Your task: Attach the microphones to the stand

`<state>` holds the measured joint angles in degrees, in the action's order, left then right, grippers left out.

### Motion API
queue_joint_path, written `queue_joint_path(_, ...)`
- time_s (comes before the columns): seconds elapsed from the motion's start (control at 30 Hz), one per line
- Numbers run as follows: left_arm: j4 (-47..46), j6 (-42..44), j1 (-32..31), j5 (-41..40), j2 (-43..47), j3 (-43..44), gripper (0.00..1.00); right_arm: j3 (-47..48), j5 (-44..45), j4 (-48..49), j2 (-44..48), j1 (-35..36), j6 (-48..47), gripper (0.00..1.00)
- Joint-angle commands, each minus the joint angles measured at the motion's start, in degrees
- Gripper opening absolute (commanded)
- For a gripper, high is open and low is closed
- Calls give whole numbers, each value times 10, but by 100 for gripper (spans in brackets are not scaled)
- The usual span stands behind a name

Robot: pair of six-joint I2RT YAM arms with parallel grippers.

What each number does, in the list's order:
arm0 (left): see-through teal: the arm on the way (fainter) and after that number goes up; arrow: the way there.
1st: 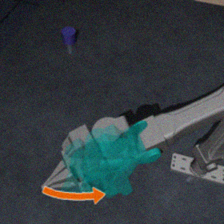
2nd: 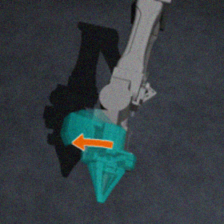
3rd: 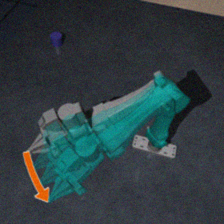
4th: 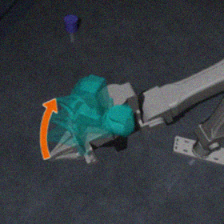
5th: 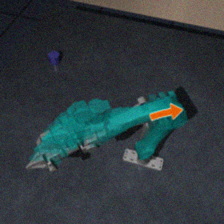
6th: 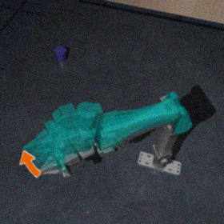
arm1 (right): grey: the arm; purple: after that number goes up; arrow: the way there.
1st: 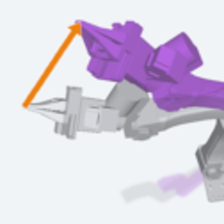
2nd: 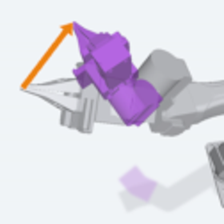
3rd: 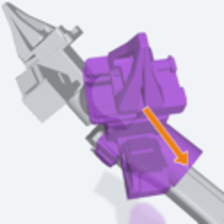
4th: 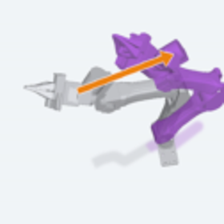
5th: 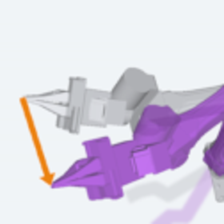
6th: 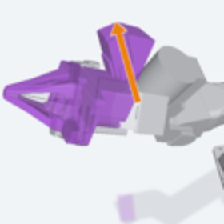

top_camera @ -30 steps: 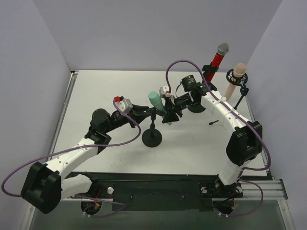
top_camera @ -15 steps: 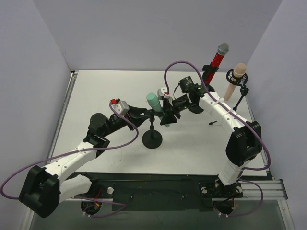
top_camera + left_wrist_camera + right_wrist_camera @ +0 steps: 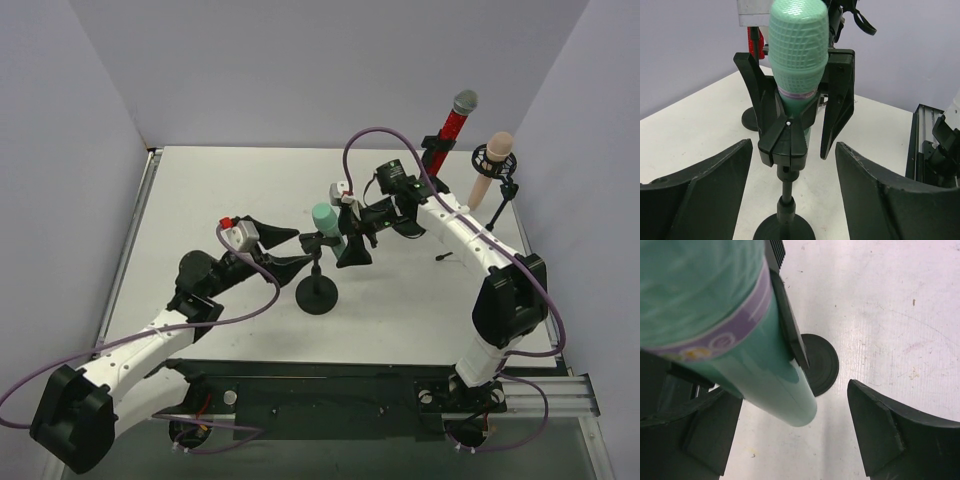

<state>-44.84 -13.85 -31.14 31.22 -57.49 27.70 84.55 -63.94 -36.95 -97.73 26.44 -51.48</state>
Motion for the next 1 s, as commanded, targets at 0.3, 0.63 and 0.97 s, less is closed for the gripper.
queue_joint_path(0.3, 70, 64, -3, -35, 103, -62, 82, -28, 80, 3, 119, -25, 47, 90)
queue_joint_path(0.63, 28, 102, -63, -108, 24, -63, 79, -14, 131, -103, 198, -44, 87, 94)
queue_joint_path(0.97, -83, 104, -67, -130, -114, -47, 72, -99, 98, -111, 272, -57, 41, 96)
